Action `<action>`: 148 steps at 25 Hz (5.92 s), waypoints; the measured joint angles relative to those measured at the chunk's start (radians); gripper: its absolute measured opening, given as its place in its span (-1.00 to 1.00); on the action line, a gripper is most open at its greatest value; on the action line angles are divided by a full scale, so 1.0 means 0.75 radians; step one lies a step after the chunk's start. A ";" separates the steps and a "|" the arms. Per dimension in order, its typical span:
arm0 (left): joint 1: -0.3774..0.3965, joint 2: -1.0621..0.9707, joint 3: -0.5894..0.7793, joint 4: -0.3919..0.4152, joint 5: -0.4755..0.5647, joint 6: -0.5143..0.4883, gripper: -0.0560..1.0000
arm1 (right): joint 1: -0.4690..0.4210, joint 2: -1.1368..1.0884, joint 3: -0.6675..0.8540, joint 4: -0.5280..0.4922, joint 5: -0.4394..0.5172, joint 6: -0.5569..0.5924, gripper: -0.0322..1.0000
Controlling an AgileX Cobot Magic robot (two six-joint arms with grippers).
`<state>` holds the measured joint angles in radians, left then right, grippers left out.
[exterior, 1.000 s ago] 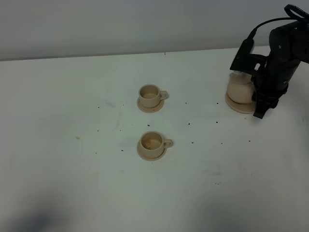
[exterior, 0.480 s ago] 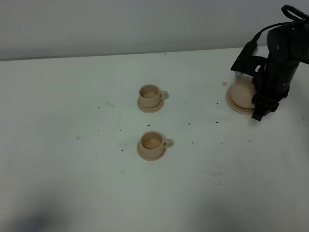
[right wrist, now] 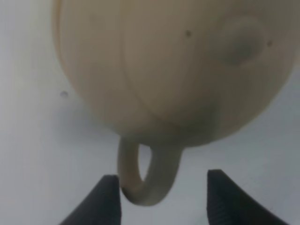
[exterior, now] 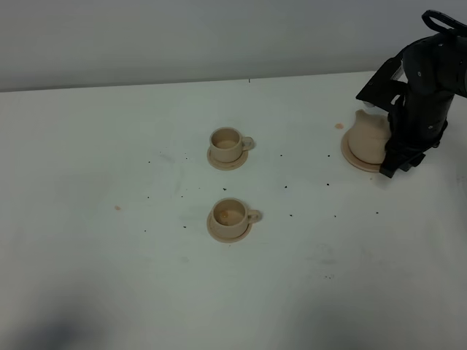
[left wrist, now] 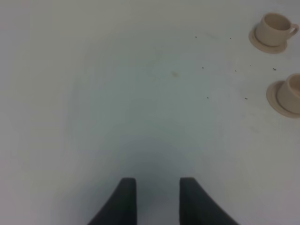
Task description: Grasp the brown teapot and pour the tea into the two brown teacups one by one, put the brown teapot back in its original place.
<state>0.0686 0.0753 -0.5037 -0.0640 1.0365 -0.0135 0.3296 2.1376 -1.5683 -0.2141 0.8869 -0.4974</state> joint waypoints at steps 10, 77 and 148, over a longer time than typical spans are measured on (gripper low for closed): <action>0.000 0.000 0.000 0.000 0.000 0.000 -0.43 | 0.001 0.000 0.000 -0.009 -0.014 0.172 -0.12; 0.000 0.000 0.000 0.000 0.000 0.000 -0.43 | 0.001 0.051 -0.093 0.020 0.004 -0.215 -0.38; 0.000 0.000 0.000 0.000 0.000 0.000 -0.43 | 0.001 0.131 -0.196 -0.073 0.088 -0.345 -0.34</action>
<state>0.0686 0.0753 -0.5037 -0.0640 1.0365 -0.0131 0.3307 2.2356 -1.7155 -0.2686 0.9531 -0.7558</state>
